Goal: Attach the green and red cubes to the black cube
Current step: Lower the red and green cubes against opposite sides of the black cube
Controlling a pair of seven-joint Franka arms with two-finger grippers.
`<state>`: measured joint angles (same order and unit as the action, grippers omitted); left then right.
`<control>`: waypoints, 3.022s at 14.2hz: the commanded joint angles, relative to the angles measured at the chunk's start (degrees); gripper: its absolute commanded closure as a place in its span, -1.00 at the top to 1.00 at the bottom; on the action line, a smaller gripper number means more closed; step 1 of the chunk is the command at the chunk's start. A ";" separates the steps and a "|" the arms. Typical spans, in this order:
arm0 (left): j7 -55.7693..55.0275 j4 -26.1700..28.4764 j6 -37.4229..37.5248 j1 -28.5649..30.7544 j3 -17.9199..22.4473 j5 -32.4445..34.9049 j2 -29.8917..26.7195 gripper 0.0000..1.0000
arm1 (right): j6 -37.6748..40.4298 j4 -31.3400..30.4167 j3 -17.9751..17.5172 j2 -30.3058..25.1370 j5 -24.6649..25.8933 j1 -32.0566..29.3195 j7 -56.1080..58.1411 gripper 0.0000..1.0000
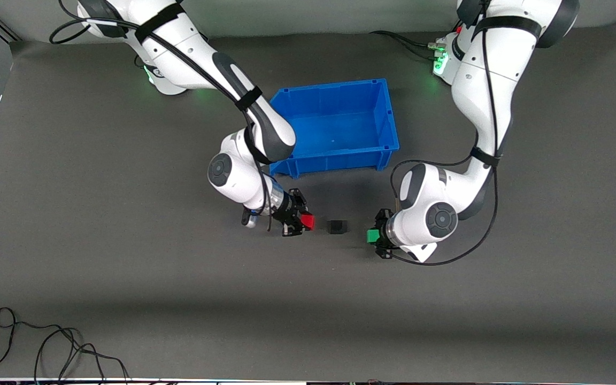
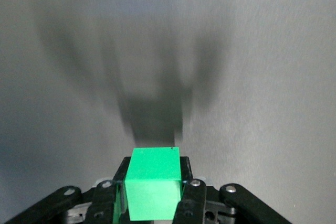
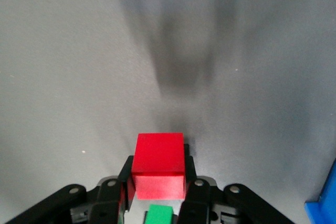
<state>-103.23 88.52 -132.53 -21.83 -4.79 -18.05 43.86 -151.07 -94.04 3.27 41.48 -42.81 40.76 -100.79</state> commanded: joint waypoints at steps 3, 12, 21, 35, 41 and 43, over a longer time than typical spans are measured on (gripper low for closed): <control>-3.90 -0.19 -1.50 -3.56 0.92 -1.90 0.08 -1.00 | -0.98 4.39 0.69 3.96 3.42 1.78 -0.81 -0.53; -6.90 0.33 -4.41 -5.50 1.01 -1.81 1.84 -1.00 | -1.07 7.29 0.60 7.21 3.70 2.92 -0.55 -0.53; -7.69 0.42 -4.41 -6.64 1.01 -1.81 1.93 -1.00 | -1.07 10.90 0.69 10.29 3.70 2.84 -0.46 -0.53; -7.69 0.33 -4.41 -6.82 1.01 -1.81 2.02 -1.00 | -1.07 12.92 0.69 11.70 3.79 2.84 -0.46 0.04; -7.60 0.07 -4.32 -6.64 1.01 -1.72 1.58 0.99 | -0.55 13.36 0.86 10.56 3.79 2.05 -0.38 0.99; -6.90 -0.28 -3.62 -6.20 1.01 -1.37 1.41 1.00 | 2.25 12.92 1.74 8.46 3.87 1.26 -0.20 0.99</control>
<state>-109.93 88.41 -136.47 -27.46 -4.63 -19.00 46.02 -151.59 -81.58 4.15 51.69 -39.66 42.72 -100.71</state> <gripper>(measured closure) 0.344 0.000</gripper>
